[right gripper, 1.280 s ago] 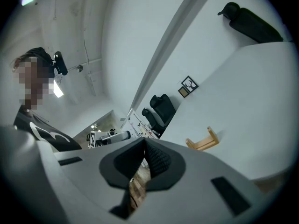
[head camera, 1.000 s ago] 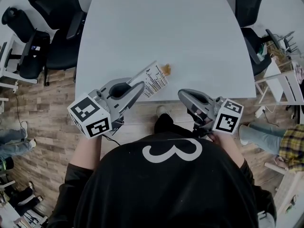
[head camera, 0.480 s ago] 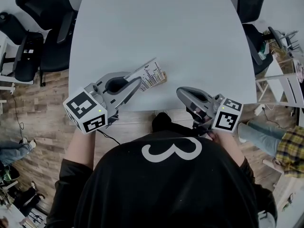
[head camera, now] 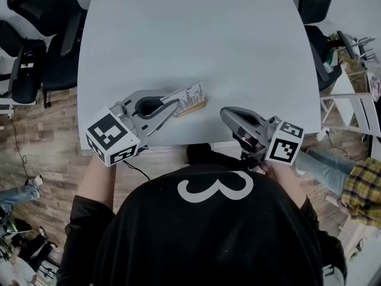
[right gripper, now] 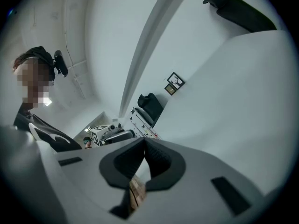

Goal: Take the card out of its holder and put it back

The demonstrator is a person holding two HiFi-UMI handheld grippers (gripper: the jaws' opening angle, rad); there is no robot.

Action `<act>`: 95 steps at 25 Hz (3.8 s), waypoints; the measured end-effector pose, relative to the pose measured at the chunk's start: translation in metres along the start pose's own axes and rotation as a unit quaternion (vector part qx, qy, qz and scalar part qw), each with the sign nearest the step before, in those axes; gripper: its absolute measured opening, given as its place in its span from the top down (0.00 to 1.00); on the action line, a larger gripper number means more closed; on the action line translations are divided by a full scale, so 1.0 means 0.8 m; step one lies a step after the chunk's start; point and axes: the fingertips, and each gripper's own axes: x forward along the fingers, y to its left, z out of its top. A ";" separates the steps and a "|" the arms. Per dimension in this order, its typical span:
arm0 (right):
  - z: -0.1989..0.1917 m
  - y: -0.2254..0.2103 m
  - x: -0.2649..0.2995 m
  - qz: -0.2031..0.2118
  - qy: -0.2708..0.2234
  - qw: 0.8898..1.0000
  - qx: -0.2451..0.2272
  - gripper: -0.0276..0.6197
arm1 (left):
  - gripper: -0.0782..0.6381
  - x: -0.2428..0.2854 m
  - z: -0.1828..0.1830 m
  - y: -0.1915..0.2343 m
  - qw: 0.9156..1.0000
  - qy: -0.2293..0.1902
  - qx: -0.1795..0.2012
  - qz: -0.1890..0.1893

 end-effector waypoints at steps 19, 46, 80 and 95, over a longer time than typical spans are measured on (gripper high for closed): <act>-0.004 -0.012 -0.002 -0.009 0.002 1.000 0.004 0.94 | 0.86 0.012 -0.022 0.000 0.999 0.031 0.032 -0.015; -0.009 -0.010 -0.004 -0.009 0.009 1.000 0.010 0.94 | 0.86 0.028 -0.062 0.001 0.996 0.069 0.053 -0.011; -0.032 0.090 -0.055 0.011 -0.050 0.998 -0.044 0.94 | 0.72 -0.059 -0.034 -0.076 0.981 -0.062 -0.168 0.075; -0.106 0.221 -0.092 0.029 -0.062 0.989 -0.132 0.94 | 0.85 -0.132 0.012 -0.242 0.971 -0.162 -0.173 0.001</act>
